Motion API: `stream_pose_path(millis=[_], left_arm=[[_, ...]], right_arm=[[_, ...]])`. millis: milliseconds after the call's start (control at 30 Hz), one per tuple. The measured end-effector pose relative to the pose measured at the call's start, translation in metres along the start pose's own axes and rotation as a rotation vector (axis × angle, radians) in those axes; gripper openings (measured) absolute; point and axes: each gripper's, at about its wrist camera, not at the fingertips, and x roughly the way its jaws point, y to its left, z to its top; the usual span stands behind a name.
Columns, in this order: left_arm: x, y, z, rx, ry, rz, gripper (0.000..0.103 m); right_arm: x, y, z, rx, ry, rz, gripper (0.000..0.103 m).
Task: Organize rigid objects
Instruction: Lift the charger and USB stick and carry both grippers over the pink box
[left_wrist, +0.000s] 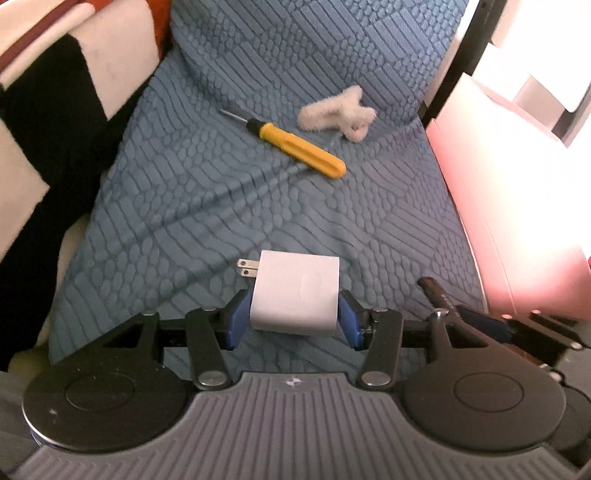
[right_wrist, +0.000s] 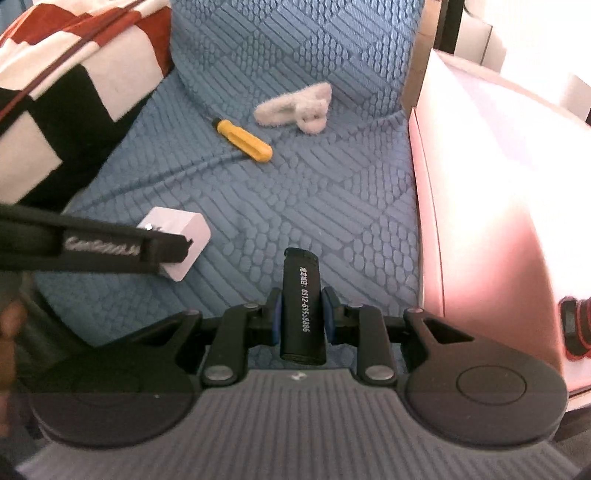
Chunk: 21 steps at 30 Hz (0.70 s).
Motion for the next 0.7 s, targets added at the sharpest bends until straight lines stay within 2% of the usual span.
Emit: stream_pose_path(millis=[167,333,533,700], left_arm=[[0.001,-0.004,-0.001,0.018,-0.001,-0.013,0.058],[0.003,0.001,-0.001,-0.02,0.0,-0.032,0.058],[0.009,0.002,0.001,-0.034,0.005,-0.032,0.06],[0.011,0.003,0.001,-0.04,0.006,-0.034,0.061]], right_arm=[[0.008,-0.006,0.0,0.06,0.018,0.01,0.026],[0.005,-0.015,0.003,0.112,0.003,0.021,0.027],[0.017,-0.01,-0.001,0.095,0.053,0.032,0.026],[0.017,-0.002,-0.001,0.053,0.044,0.003,0.026]])
